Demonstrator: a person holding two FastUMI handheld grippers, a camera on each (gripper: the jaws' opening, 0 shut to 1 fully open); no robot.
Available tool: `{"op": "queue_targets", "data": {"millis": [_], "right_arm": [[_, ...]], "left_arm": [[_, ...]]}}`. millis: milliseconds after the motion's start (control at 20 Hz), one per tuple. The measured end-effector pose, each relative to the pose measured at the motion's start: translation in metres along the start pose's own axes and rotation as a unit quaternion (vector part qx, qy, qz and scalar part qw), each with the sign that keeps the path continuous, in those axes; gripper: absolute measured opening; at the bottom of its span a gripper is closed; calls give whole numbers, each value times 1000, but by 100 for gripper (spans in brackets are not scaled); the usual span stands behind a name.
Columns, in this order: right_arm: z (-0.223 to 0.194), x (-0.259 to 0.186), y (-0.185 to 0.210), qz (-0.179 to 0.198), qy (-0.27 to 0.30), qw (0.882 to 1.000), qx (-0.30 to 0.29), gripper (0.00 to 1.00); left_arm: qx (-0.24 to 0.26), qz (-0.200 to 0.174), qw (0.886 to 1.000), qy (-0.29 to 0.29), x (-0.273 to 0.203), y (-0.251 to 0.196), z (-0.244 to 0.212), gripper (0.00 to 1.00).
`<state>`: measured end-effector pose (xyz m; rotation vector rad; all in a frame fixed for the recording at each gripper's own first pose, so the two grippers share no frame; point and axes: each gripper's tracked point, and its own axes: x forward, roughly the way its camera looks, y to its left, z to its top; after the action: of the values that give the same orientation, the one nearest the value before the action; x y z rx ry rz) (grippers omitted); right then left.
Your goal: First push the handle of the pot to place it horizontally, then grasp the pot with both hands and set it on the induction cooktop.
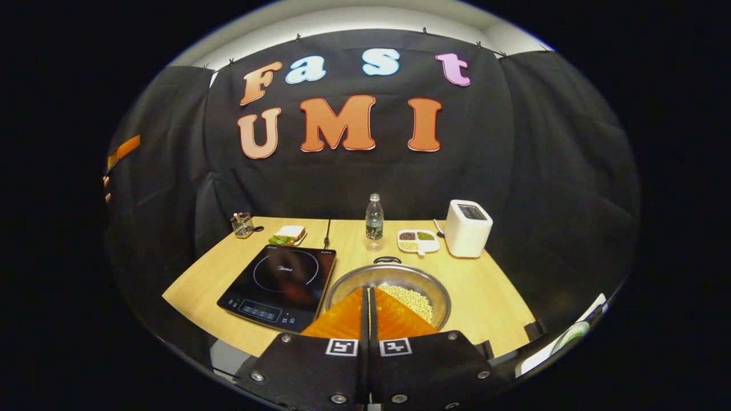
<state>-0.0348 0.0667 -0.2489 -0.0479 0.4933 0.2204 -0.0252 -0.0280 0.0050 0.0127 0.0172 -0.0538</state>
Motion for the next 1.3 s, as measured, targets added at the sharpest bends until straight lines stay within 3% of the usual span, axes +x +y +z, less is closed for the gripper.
{"op": "queue_targets", "data": {"millis": [150, 350, 850, 1300], "right_arm": [[-28, 8, -1, -5, 26, 1000, -7, 0], [-73, 15, 14, 19, 76, 997, 11, 0], [-146, 42, 25, 30, 144, 988, 37, 0], [-180, 60, 14, 14, 181, 983, 37, 0]], "left_arm": [[-2, 1, 1000, 3, 0, 2, -2, 99], [0, 1, 1000, 3, -2, 3, -3, 99], [4, 9, 1000, 15, -4, 7, -14, 99], [10, 12, 1000, 22, 0, 3, -21, 99]]}}
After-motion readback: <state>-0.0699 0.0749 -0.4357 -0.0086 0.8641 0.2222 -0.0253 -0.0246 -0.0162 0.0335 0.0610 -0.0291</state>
